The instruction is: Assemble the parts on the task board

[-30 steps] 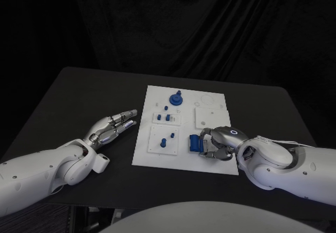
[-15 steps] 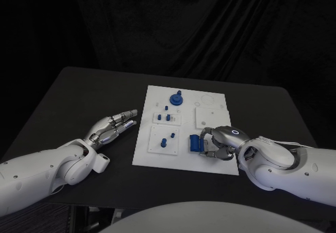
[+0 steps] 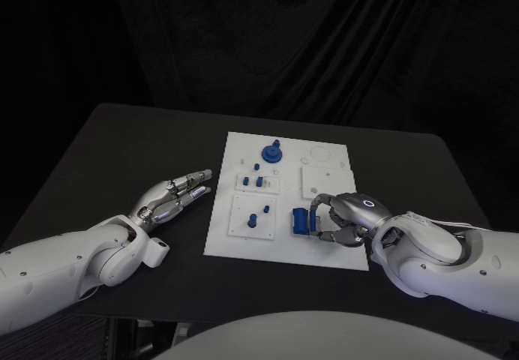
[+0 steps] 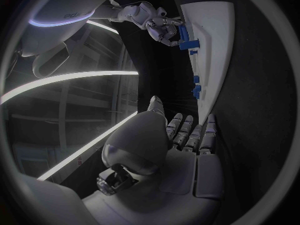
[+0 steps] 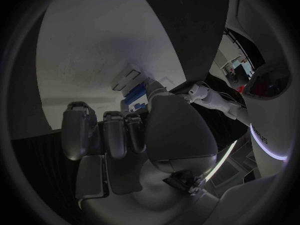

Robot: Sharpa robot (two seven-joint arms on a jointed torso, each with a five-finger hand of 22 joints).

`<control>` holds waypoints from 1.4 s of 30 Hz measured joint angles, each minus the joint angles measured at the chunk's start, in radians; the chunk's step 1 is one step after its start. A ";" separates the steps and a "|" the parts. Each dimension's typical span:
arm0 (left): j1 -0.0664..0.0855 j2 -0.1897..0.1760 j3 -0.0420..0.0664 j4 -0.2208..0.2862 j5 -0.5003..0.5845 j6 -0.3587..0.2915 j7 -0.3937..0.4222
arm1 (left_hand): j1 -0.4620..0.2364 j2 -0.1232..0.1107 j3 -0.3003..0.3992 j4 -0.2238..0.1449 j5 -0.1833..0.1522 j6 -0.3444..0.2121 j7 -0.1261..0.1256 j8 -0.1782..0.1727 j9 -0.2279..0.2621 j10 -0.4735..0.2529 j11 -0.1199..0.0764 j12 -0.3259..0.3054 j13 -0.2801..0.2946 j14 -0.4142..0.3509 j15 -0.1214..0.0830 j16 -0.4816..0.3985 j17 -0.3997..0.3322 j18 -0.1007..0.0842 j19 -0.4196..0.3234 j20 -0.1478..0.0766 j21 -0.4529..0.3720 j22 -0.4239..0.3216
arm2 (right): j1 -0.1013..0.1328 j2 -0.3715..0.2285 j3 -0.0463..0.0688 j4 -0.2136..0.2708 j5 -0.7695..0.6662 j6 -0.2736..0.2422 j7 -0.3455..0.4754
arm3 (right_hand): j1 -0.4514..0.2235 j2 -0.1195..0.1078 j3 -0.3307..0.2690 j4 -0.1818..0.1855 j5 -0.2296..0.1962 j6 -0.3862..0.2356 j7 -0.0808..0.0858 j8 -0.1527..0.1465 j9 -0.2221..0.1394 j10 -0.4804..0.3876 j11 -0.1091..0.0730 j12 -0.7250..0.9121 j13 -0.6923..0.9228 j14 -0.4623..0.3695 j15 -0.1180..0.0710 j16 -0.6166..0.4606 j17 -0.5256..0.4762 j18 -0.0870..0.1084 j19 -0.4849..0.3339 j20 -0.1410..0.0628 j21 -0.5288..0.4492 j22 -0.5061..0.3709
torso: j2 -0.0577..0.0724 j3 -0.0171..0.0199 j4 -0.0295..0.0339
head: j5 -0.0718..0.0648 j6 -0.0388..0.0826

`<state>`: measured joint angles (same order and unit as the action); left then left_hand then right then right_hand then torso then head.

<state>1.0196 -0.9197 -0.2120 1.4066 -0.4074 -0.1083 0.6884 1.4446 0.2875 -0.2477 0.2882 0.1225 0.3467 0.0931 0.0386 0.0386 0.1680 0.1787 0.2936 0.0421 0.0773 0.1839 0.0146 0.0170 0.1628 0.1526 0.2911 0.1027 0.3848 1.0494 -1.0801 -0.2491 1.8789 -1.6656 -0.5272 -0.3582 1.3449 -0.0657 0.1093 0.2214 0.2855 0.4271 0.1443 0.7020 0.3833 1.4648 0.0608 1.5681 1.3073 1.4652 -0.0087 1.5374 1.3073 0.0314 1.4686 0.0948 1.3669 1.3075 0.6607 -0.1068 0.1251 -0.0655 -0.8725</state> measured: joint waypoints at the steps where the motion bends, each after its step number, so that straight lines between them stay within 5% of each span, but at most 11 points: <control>1: 0.000 0.000 0.000 0.000 0.000 0.000 0.000 | 0.000 0.000 0.000 0.000 0.000 0.000 0.000 0.000 0.000 0.000 0.000 0.000 0.000 0.000 0.000 0.000 0.000 0.000 0.000 0.000 0.000 0.000 | 0.000 -0.003 0.000 0.002 -0.001 -0.002 0.000 | 0.000 0.000 0.001 -0.001 -0.001 0.000 0.000 0.002 -0.001 0.000 0.000 0.000 0.000 0.000 0.000 0.000 0.000 0.000 0.000 0.000 0.000 0.000 | 0.000 0.0000 0.0000 | 0.000 0.000; 30: -0.001 -0.003 0.000 0.002 0.000 0.000 0.002 | 0.000 0.000 0.000 0.000 0.000 0.000 0.000 0.000 0.000 0.000 0.000 0.000 0.000 0.000 0.000 0.000 0.000 0.000 0.000 0.000 0.000 0.000 | -0.005 -0.029 0.000 0.007 -0.020 0.049 -0.019 | 0.000 0.000 -0.007 -0.009 -0.001 0.014 0.000 -0.001 -0.015 0.000 0.000 0.000 0.000 0.000 0.000 -0.004 0.000 0.016 0.000 0.000 -0.009 0.000 | 0.000 -0.0011 -0.0002 | 0.002 0.000; 42: -0.001 -0.001 0.000 0.001 0.000 0.001 0.002 | 0.000 0.000 0.000 0.000 0.000 0.000 0.000 0.000 0.000 0.000 0.000 0.000 0.000 0.000 0.000 0.000 0.000 0.000 0.000 0.000 0.000 0.000 | -0.005 -0.022 0.000 0.000 -0.021 0.065 -0.025 | -0.002 0.001 -0.010 -0.012 -0.001 0.001 0.007 -0.041 -0.045 0.000 0.000 0.000 0.000 0.000 0.000 -0.004 0.000 0.016 -0.004 0.004 -0.021 0.000 | 0.000 -0.0005 0.0011 | 0.002 0.000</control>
<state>1.0182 -0.9211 -0.2119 1.4081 -0.4074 -0.1076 0.6906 1.4446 0.2875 -0.2477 0.2882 0.1225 0.3467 0.0931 0.0386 0.0386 0.1679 0.1787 0.2935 0.0419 0.0772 0.1840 0.0146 0.0170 0.1629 0.1526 0.2911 0.1027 0.3851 1.0440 -1.1016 -0.2495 1.8791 -1.6869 -0.4626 -0.3837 1.3431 -0.0644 0.0993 0.2092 0.2847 0.4281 0.1509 0.6610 0.3383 1.4648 0.0608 1.5681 1.3073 1.4652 -0.0087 1.5332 1.3073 0.0474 1.4650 0.0984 1.3454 1.3077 0.6608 -0.1073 0.1262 -0.0634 -0.8725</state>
